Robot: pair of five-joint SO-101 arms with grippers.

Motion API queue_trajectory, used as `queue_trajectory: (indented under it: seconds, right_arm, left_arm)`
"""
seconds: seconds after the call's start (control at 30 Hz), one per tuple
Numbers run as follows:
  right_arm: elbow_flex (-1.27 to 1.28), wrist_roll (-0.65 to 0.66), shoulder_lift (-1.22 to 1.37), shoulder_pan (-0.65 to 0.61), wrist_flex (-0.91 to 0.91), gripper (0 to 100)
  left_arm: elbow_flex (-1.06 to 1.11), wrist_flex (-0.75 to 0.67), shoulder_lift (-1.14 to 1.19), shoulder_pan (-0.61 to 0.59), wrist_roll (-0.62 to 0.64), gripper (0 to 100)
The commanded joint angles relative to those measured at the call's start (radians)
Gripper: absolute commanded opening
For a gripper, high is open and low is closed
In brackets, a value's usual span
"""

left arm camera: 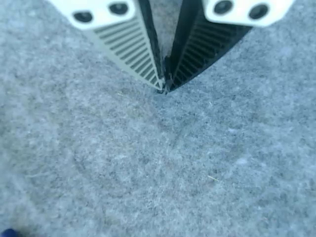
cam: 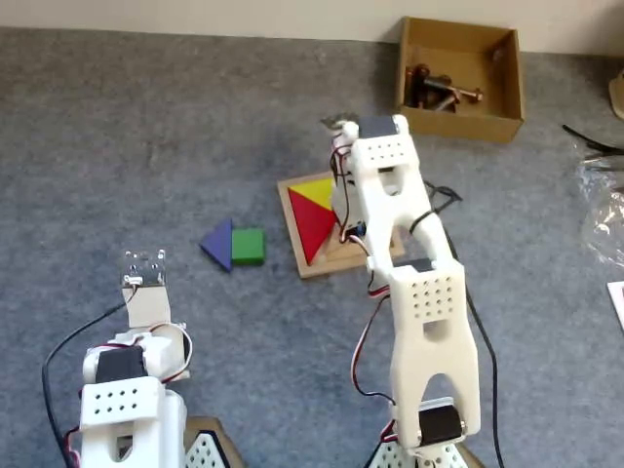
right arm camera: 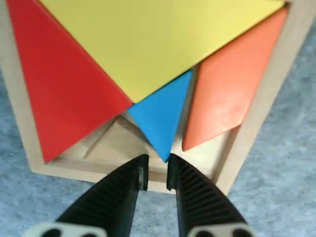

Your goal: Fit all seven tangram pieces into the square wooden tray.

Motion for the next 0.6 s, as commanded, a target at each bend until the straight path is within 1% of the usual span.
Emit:
queue_trajectory:
  seconds: [0.0,0.07,0.17,0.3,0.37,0.5,0.57]
  right_arm:
    - [-0.044,0.012,-0.015,0.005,-0.007,6.7]
    - [-0.044,0.017,-0.015,0.005,0.022,6.7]
    - [-0.05,0.071,-0.021,0.004,0.05,6.7]
    - [-0.047,0.066,-0.021,0.004,0.05,6.9]
    - [-0.05,0.061,-0.021,0.005,0.05,10.8]
    - [-0.048,0.064,-0.021,0.004,0.051,24.8]
    - [-0.044,0.064,-0.021,0.004,0.051,27.5]
  left_arm:
    - [-0.001,0.014,-0.004,-0.022,0.008,0]
    - [-0.001,0.014,-0.004,-0.022,0.008,0]
    - [-0.001,0.014,-0.004,-0.022,0.008,0]
    - [-0.001,0.014,-0.004,-0.022,0.008,0]
    - [-0.001,0.014,-0.004,-0.022,0.008,0]
    - [-0.001,0.014,-0.004,-0.022,0.008,0]
    - [-0.001,0.014,-0.004,-0.022,0.008,0]
